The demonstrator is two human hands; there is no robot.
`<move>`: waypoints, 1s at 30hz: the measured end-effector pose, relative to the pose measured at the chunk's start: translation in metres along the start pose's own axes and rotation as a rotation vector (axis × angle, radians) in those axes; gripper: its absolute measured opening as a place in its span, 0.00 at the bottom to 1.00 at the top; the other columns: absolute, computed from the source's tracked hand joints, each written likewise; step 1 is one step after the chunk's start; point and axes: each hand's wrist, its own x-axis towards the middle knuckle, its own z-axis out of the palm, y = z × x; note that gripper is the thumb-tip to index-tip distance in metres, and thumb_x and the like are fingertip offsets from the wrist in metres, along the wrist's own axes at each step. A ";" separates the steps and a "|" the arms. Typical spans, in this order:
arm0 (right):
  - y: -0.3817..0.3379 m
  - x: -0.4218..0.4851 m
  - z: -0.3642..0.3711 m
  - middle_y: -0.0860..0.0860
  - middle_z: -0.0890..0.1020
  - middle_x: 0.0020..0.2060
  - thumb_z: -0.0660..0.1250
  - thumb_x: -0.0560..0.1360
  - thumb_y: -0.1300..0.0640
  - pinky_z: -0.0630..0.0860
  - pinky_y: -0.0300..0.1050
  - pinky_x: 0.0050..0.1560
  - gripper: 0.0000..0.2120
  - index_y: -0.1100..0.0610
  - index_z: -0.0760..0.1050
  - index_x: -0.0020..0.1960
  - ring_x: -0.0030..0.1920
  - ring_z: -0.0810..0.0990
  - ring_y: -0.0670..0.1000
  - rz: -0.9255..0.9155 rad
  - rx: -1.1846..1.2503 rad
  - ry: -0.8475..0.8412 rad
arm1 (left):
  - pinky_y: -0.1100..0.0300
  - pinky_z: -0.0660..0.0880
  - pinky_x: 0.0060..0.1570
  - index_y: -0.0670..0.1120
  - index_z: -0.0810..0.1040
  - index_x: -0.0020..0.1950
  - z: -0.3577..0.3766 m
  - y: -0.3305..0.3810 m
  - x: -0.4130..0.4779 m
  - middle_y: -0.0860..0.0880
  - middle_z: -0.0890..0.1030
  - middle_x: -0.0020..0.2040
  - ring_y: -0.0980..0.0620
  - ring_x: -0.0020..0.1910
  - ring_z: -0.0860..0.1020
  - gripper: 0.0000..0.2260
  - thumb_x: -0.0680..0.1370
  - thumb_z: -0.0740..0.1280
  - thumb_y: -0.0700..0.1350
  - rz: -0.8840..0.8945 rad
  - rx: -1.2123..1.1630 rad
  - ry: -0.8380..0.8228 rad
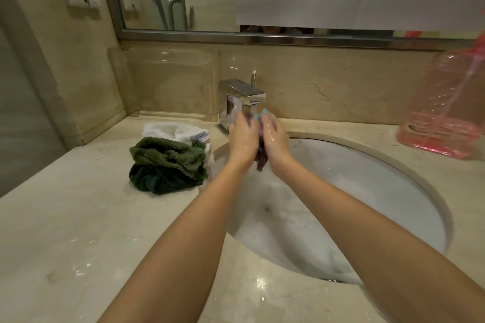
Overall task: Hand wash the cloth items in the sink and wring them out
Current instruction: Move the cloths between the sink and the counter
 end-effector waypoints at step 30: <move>-0.075 -0.064 0.069 0.53 0.82 0.53 0.60 0.82 0.53 0.77 0.46 0.53 0.16 0.55 0.76 0.66 0.52 0.79 0.50 -0.348 -0.633 -0.614 | 0.66 0.74 0.36 0.38 0.79 0.55 -0.216 0.036 -0.037 0.44 0.79 0.43 0.51 0.39 0.77 0.08 0.79 0.68 0.40 0.018 0.199 0.074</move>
